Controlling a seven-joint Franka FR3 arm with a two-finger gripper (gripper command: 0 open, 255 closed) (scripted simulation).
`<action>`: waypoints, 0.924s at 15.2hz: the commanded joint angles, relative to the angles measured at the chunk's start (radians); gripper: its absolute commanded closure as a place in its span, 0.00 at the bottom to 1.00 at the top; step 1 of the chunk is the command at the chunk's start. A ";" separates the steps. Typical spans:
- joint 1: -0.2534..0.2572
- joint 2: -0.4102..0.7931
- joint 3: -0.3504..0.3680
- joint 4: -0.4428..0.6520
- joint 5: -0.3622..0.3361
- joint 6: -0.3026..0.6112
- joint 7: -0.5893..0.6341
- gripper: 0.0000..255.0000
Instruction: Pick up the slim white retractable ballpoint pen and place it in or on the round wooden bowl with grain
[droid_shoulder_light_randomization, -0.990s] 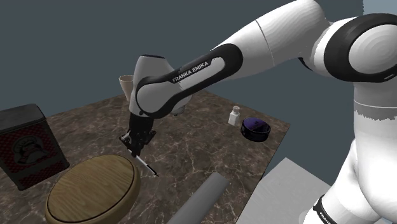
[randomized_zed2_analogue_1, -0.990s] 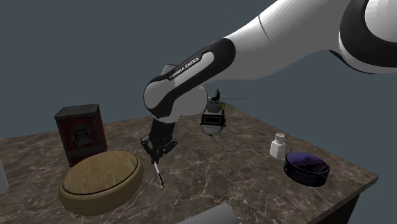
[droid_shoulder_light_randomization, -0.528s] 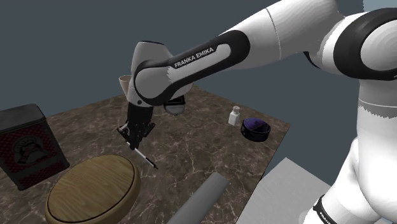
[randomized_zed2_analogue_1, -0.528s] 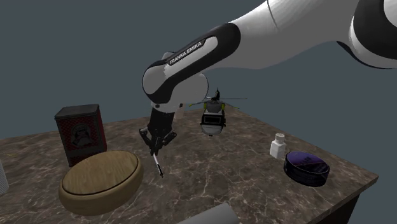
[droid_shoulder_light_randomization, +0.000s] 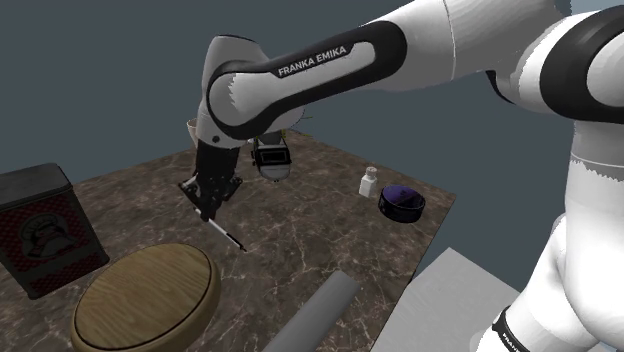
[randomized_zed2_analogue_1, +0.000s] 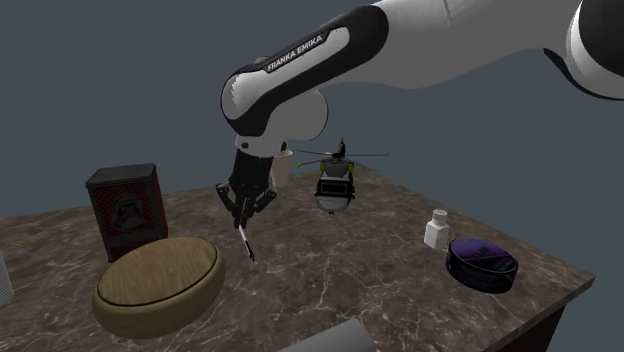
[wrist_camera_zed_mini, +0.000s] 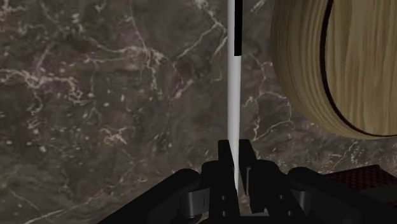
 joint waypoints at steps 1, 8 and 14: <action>-0.002 -0.010 0.000 0.014 0.001 -0.024 0.002 1.00; -0.003 -0.031 0.002 0.078 0.001 -0.108 0.016 1.00; -0.002 -0.042 0.003 0.145 -0.002 -0.183 0.029 1.00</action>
